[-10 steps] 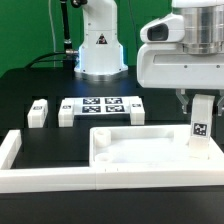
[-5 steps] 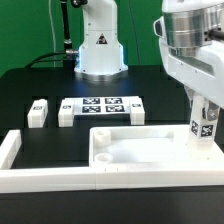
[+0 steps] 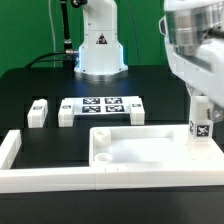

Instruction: Assemble desk

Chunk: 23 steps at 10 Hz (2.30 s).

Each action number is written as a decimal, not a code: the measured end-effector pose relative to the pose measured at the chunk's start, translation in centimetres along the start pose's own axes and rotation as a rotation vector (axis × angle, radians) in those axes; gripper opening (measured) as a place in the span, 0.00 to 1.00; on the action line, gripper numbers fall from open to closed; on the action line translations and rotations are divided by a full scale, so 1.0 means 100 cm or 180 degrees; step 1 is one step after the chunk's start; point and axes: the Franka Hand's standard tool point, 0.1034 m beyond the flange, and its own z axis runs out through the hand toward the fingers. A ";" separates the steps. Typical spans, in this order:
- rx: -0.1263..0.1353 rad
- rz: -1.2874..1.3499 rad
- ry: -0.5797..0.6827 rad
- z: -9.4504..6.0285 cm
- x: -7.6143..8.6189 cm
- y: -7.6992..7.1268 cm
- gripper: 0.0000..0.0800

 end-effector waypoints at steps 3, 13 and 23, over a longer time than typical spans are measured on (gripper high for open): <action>0.0004 -0.1057 0.0027 -0.002 -0.012 -0.002 0.80; -0.0152 -0.3747 0.0163 0.013 0.021 0.006 0.67; -0.0110 -0.0531 0.0053 0.014 0.021 0.004 0.37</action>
Offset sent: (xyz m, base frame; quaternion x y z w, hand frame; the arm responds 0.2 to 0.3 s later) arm 0.0000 0.0000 0.0000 0.0000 0.0000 -0.1938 0.9810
